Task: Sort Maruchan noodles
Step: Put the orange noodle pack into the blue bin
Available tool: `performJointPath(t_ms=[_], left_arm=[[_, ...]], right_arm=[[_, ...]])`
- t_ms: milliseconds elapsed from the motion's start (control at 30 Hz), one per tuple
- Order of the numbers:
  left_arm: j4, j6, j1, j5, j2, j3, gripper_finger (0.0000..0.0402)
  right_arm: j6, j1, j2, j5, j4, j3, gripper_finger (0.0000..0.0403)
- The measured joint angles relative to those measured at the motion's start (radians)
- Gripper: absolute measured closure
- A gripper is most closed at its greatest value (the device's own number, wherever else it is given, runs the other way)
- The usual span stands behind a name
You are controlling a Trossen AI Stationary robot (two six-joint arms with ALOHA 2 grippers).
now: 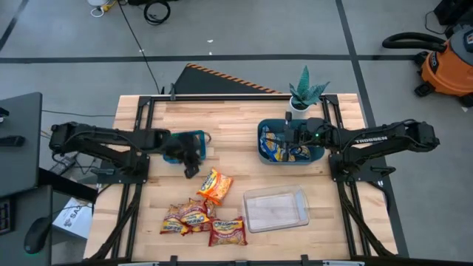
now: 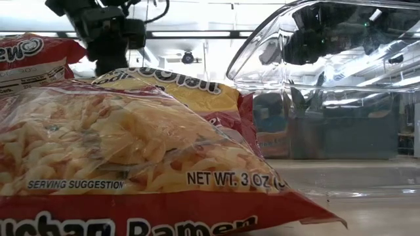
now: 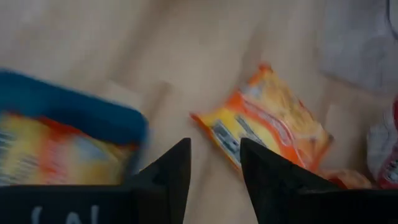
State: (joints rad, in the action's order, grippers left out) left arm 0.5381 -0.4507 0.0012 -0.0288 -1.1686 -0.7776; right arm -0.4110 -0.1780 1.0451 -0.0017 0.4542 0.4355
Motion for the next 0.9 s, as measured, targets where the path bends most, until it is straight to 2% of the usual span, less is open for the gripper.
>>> performJointPath(t_ms=[233, 400, 700, 900], left_arm=[[-0.076, -0.252, -0.227, 0.009, -0.138, -0.005, 0.0258], [-0.069, -0.375, -0.322, -0.025, -0.238, -0.045, 0.0258], [-0.074, -0.436, -0.330, -0.079, -0.321, -0.051, 0.0243], [-0.153, -0.374, -0.304, -0.093, -0.367, -0.052, 0.0223]], right_arm=[[0.015, 0.002, 0.000, -0.005, 0.003, 0.000, 0.0298], [0.026, 0.002, 0.000, -0.049, 0.051, 0.000, 0.0298], [0.001, 0.002, 0.000, -0.074, 0.088, 0.000, 0.0298], [-0.020, -0.005, 0.000, -0.074, 0.092, 0.000, 0.0298]])
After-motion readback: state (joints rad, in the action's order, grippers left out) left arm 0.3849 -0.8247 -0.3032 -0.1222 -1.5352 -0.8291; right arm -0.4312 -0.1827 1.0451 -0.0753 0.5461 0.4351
